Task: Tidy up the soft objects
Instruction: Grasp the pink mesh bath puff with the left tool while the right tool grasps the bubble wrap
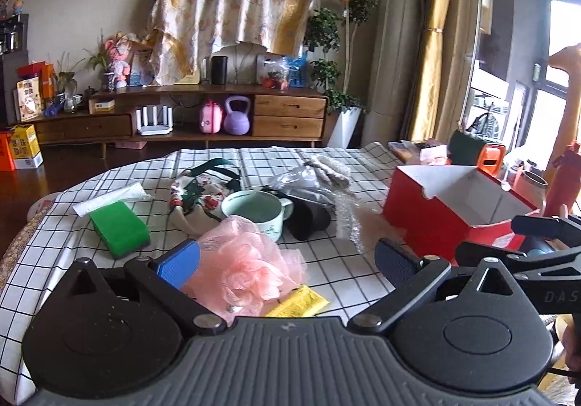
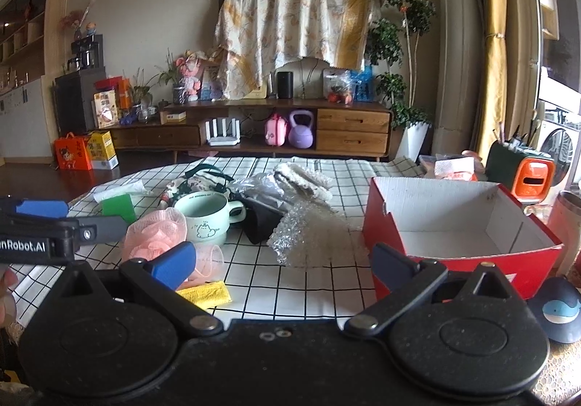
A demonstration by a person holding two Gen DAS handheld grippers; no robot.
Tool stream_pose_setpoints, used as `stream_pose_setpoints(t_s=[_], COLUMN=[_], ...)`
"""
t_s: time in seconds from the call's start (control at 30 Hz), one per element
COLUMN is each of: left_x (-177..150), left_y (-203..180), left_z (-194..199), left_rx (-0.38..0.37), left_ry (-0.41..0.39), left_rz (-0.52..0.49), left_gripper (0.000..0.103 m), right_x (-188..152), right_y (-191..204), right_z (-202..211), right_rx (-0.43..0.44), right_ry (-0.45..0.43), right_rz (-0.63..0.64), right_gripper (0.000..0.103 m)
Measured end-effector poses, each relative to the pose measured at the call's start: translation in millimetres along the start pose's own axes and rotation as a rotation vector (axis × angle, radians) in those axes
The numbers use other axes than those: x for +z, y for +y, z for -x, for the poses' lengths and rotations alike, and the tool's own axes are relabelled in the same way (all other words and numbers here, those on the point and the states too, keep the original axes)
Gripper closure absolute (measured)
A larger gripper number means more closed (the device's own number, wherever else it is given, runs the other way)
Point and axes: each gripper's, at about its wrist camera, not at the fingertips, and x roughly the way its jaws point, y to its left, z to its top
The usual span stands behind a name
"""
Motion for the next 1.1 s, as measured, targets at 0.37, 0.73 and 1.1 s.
stream_pose_setpoints(t_s=[0.37, 0.73, 1.1], left_x=[5, -11, -31], left_y=[28, 27, 29], left_z=[-56, -119, -158], left_rx=[0.062, 0.129, 0.158], left_ry=[0.064, 0.155, 0.233], left_rz=[-0.043, -0.058, -0.073], left_gripper=[0.0, 0.0, 0.001], right_x=[20, 25, 17], right_y=[-15, -21, -25], right_z=[-69, -168, -235], right_rx=[0.073, 0.061, 0.003], right_ry=[0.105, 0.219, 0.311], right_rz=[0.072, 0.053, 0.008], right_gripper=[0.0, 0.009, 0.025])
